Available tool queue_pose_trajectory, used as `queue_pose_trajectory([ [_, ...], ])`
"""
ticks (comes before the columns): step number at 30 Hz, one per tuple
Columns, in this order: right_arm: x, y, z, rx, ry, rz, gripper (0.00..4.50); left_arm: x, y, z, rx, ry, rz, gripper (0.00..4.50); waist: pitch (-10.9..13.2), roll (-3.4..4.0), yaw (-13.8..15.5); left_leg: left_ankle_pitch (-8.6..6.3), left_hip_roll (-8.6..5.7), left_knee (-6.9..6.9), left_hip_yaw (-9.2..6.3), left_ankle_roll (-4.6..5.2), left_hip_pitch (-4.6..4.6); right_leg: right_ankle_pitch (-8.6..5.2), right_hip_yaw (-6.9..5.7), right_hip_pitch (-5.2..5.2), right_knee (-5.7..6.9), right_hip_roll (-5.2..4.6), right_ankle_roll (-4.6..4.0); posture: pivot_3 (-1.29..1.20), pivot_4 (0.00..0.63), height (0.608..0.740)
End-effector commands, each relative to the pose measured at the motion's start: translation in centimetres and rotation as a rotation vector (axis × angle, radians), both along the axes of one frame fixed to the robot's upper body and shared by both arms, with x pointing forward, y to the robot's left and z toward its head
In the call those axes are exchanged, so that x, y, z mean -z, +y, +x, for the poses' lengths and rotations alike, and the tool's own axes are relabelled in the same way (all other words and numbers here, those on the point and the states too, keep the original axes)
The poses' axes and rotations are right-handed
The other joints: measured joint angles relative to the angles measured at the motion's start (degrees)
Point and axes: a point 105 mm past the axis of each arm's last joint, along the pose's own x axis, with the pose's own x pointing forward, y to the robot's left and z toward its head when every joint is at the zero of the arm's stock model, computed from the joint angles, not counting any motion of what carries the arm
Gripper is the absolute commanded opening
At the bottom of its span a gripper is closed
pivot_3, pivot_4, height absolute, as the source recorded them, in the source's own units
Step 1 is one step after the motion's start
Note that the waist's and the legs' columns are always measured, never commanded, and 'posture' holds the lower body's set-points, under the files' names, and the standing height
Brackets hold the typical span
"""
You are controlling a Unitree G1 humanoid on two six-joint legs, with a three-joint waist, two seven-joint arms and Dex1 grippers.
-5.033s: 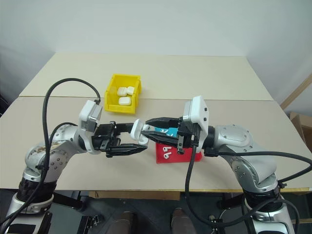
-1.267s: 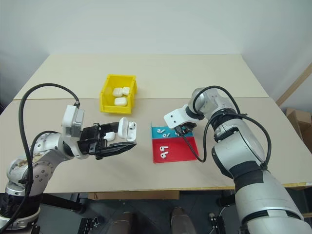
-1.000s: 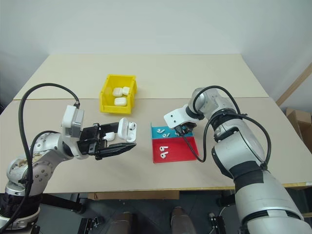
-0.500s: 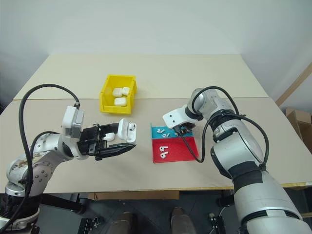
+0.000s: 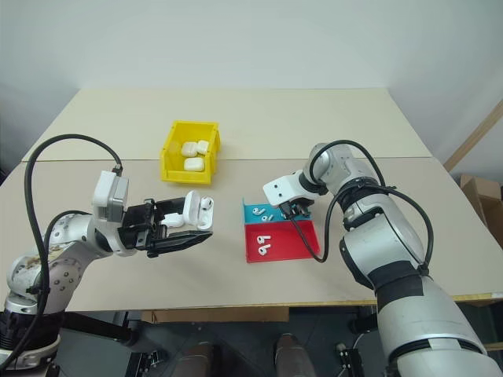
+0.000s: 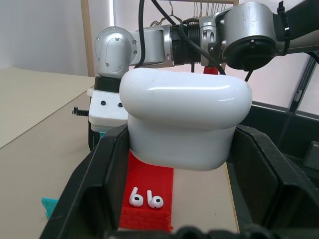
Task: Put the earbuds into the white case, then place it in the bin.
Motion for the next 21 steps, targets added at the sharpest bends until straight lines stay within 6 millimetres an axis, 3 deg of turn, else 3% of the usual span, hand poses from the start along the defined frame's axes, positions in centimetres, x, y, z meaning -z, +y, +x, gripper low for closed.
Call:
queue_pose_trajectory([
  [1,0.9,-0.5,-0.1,0.022,0.016,-0.009,1.00,-1.0,-0.2,-0.5,0.005,-0.056,-0.001,2.79,0.0,0.00,0.0,0.00,0.00,0.00,0.00,0.00,0.02,0.00,0.01,0.02,0.01,0.00,0.00,0.00,0.150,0.740],
  [7,0.6,-0.4,0.0,0.044,0.015,0.037,1.00,-2.1,-1.4,-0.7,0.012,-0.065,-0.004,2.79,0.0,-0.01,0.0,0.00,0.00,0.00,0.00,0.00,0.05,0.00,0.00,0.05,0.01,0.00,0.00,0.00,0.150,0.740],
  [10,-0.6,-0.5,0.2,0.089,0.022,0.133,1.00,-2.3,-1.8,-0.7,0.016,-0.063,-0.006,2.79,0.0,-0.01,0.0,0.00,0.00,0.00,-0.01,0.00,0.03,0.00,0.01,0.04,0.01,0.00,0.00,0.00,0.150,0.740],
  [18,-6.9,-1.2,0.8,0.224,-0.001,0.658,1.00,-3.0,-2.4,-0.1,0.051,-0.060,-0.015,2.79,0.1,0.04,0.2,0.00,-0.02,-0.01,-0.03,0.00,-0.11,0.00,-0.01,-0.05,-0.04,-0.02,0.00,0.00,0.150,0.740],
  [21,-9.7,-1.6,0.2,0.284,0.009,0.938,1.00,-3.1,-2.6,0.3,0.060,-0.055,-0.020,2.79,0.1,0.03,0.2,0.00,-0.01,-0.03,-0.04,0.00,-0.12,0.00,-0.02,-0.02,-0.07,-0.02,0.00,0.00,0.150,0.740],
])
